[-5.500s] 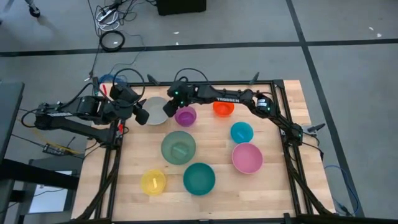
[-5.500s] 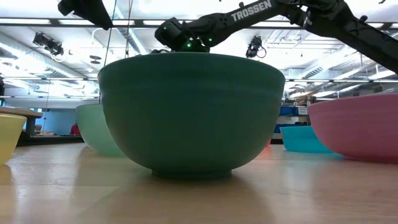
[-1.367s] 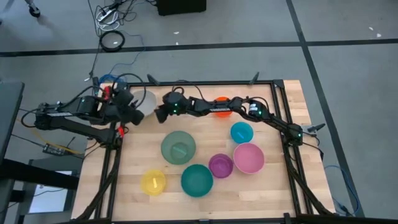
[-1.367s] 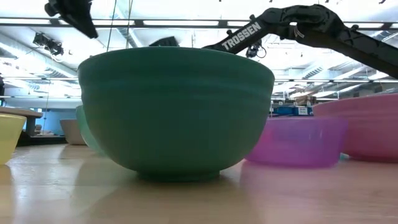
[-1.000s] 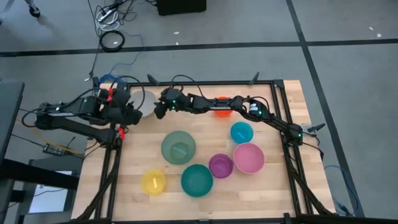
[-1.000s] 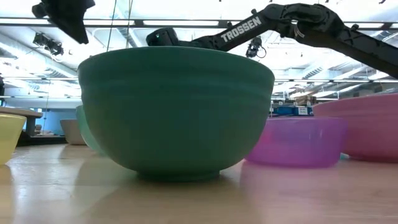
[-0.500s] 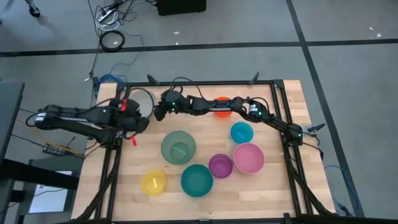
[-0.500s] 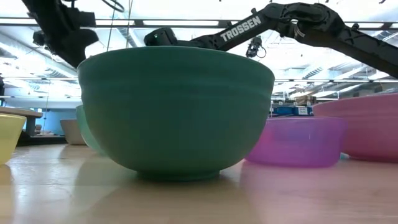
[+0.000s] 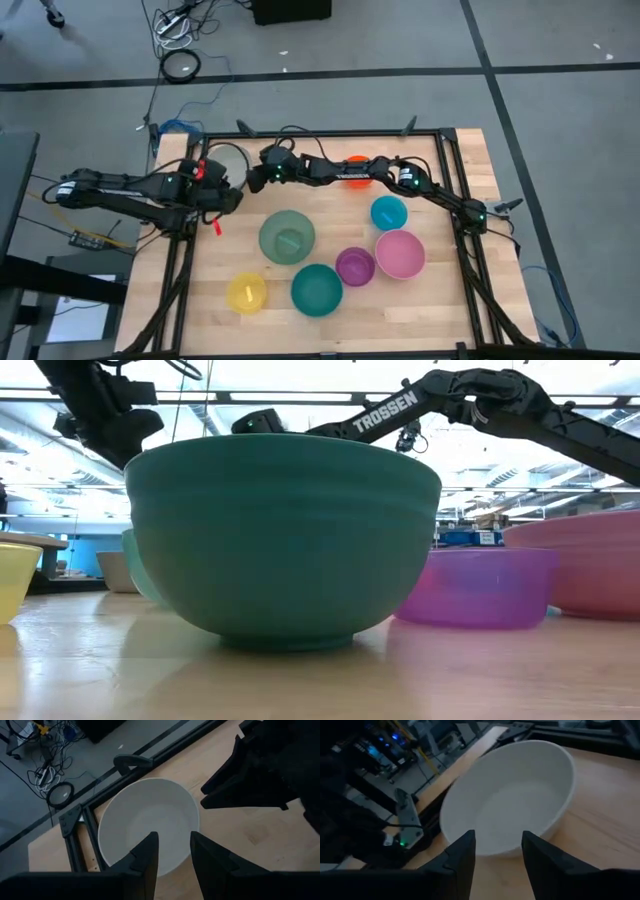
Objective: Nest bowls inside each other
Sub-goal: Stack the gray bowl on top of the green bowl
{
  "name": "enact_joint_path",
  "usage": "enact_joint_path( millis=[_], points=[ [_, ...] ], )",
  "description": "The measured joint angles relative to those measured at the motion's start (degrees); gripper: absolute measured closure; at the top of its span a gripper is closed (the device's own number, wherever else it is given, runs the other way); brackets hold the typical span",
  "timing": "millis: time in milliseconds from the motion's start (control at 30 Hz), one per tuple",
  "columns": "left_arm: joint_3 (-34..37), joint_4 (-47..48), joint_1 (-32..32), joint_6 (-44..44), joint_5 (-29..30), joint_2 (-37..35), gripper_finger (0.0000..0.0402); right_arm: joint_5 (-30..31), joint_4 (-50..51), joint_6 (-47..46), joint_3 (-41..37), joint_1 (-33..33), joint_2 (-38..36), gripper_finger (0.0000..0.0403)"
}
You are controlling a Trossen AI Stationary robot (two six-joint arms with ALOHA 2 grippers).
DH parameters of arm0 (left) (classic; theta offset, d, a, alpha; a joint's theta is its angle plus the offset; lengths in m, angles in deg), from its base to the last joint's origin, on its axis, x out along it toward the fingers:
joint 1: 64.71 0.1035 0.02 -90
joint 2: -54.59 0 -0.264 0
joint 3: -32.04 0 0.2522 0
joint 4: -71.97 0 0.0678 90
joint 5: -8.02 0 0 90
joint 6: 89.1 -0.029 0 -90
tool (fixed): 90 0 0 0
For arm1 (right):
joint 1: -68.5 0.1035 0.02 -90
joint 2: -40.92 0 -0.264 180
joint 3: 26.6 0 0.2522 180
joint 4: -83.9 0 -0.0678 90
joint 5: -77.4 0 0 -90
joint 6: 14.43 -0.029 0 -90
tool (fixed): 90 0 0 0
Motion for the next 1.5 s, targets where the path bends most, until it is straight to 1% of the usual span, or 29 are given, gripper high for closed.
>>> enact_joint_path(
  millis=[200, 333, 400, 533, 767, 967, 1167, 1500],
  points=[
    [0.00, -1.16, 0.00, -0.10, 0.00, 0.00, 0.0280, 2.40, -0.17, -0.68, 0.00, 0.00, 0.02, 0.0252],
    [0.00, -1.29, 0.00, -0.12, -0.02, 0.02, 0.0280, 2.71, -0.89, -2.52, -0.04, -0.05, 2.21, 0.0252],
    [-0.01, -1.43, 0.00, -0.12, 0.00, 0.00, 0.0280, 1.72, -3.31, -4.25, 0.02, -0.12, 4.17, 0.0252],
    [-0.01, -1.71, 0.00, -0.14, -0.04, -0.02, 0.0280, -0.39, -4.77, -6.87, -0.02, -0.22, 6.61, 0.0252],
    [0.00, -2.62, 0.00, -1.82, -0.04, 0.00, 0.0280, -2.58, -5.13, -6.61, -0.02, -0.81, 6.64, 0.0252],
    [0.00, -2.68, 0.00, -1.82, -0.07, 0.02, 0.0280, -4.74, -10.40, -8.72, -0.02, -0.29, 6.20, 0.0252],
    [0.00, -2.86, 0.00, -1.82, -0.04, 0.00, 0.0280, -1.61, -14.22, -9.63, -0.02, 0.28, 6.18, 0.0252],
    [0.00, -4.04, 0.00, -3.27, -0.04, 0.00, 0.0280, 0.35, -13.32, -12.54, -0.02, -0.55, 6.14, 0.0252]
  ],
)
